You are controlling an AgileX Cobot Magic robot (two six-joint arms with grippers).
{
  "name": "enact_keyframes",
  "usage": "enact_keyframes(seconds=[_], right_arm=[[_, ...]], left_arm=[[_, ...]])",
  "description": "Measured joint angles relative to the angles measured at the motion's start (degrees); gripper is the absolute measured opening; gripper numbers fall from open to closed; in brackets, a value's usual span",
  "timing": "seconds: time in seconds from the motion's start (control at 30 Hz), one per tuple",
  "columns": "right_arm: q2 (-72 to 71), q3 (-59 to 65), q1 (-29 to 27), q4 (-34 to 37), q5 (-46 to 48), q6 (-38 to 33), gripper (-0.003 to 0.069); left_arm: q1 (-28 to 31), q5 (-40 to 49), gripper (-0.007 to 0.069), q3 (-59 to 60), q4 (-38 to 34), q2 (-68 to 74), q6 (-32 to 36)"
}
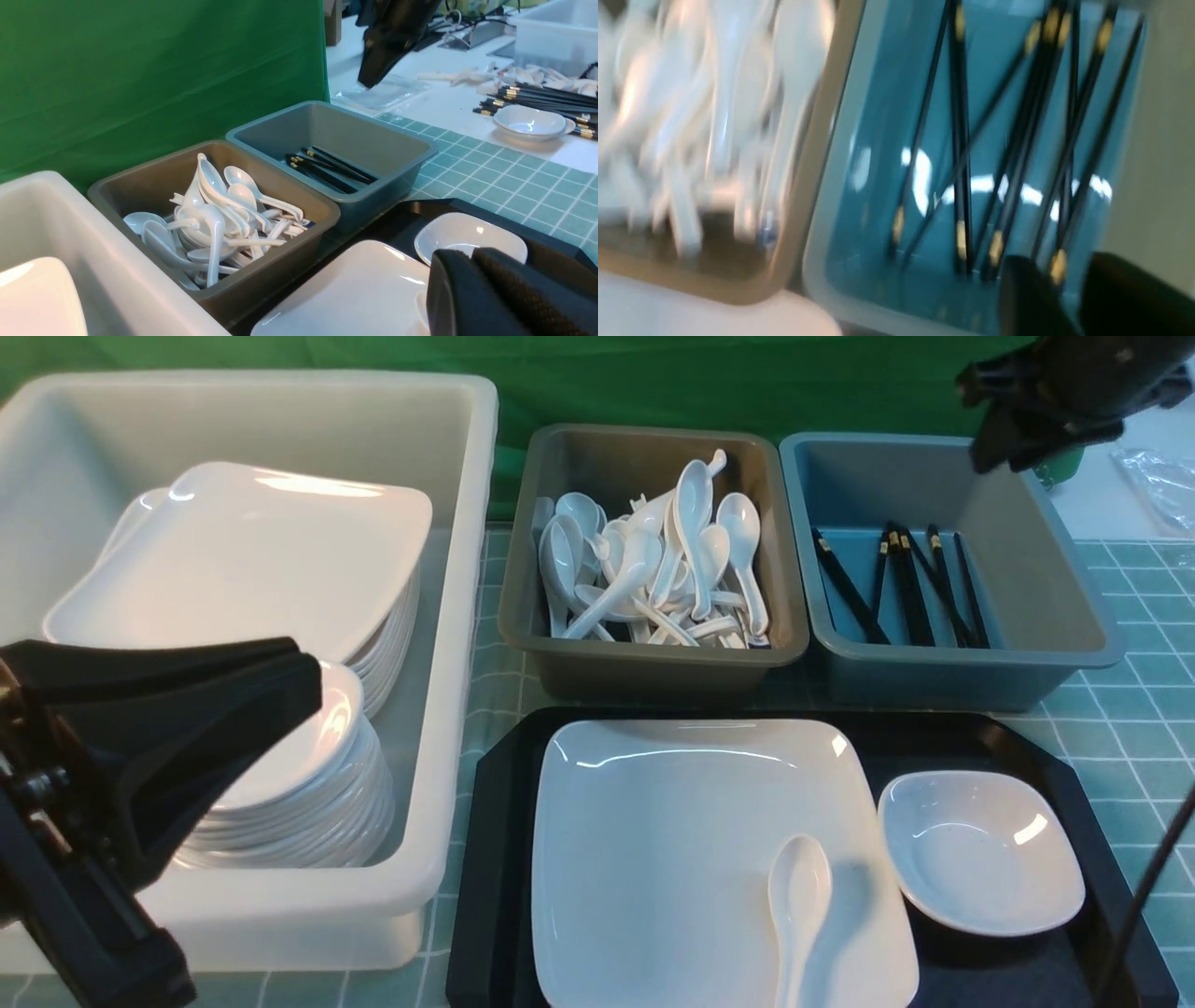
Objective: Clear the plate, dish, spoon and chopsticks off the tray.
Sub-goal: Use the right arm to put the chopsticks into the small storage box on the right, then use the right arm to grab a small plate from the dinner plate
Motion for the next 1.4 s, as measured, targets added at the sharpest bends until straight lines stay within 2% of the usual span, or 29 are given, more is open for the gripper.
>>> enact_keyframes(seconds=[0.07, 0.17, 0.33, 0.37, 0.4, 0.5, 0.6, 0.67, 0.73, 0.87, 1.03, 1.2, 1.4], right_arm=[[-2.7, 2.5, 0.6, -2.5, 0.0, -0.7, 0.0139], [-8.7, 9.9, 2.6, -6.4, 0.0, -2.7, 0.0136], [-23.0, 32.6, 8.6, -8.7, -0.3, -8.2, 0.0160], [-23.5, 33.7, 8.8, -8.8, -0.3, -8.2, 0.0161], [-27.4, 42.0, 10.6, -8.9, -1.5, -9.4, 0.0171], [-31.6, 53.8, 12.9, -9.0, -7.8, -11.3, 0.0225], [-34.2, 67.6, 16.4, -9.1, -18.5, -16.4, 0.0372], [-34.2, 70.5, 17.5, -9.1, -21.9, -19.0, 0.0412], [-33.4, 76.0, 19.2, -9.1, -28.3, -23.8, 0.0487], [-30.5, 78.9, 19.6, -10.1, -34.1, -26.2, 0.0519], [-26.8, 79.0, 19.6, -11.8, -38.5, -26.6, 0.0523], [-23.1, 79.0, 19.6, -18.6, -42.9, -22.7, 0.0523], [-21.4, 78.9, 19.6, -19.8, -44.1, -21.6, 0.0497]], left_arm=[[0.0, 0.7, 0.0020, 0.0, 0.0, 0.0, 0.1], [0.0, 1.3, 0.0020, 0.0, 0.0, 0.0, 0.3], [0.0, 2.4, 0.0020, 0.0, 0.0, 0.0, 0.4], [0.0, 2.4, 0.0020, 0.0, 0.0, 0.0, 0.4], [0.0, 2.8, 0.0020, 0.0, 0.0, 0.0, 0.4], [0.0, 3.1, 0.0020, 0.0, 0.0, 0.0, 0.4], [0.0, 3.6, 0.0020, 0.0, 0.0, 0.0, 0.6], [0.0, 3.6, 0.0020, 0.0, 0.0, 0.0, 0.6], [0.0, 3.6, 0.0020, 0.0, 0.0, 0.0, 0.6], [0.0, 3.7, 0.0020, 0.0, 0.0, 0.0, 0.6], [0.0, 3.9, 0.0020, 0.0, 0.0, 0.0, 0.6], [0.0, 4.0, 0.0020, 0.0, 0.0, 0.0, 0.6], [0.0, 4.0, 0.0020, 0.0, 0.1, 0.0, 1.8]])
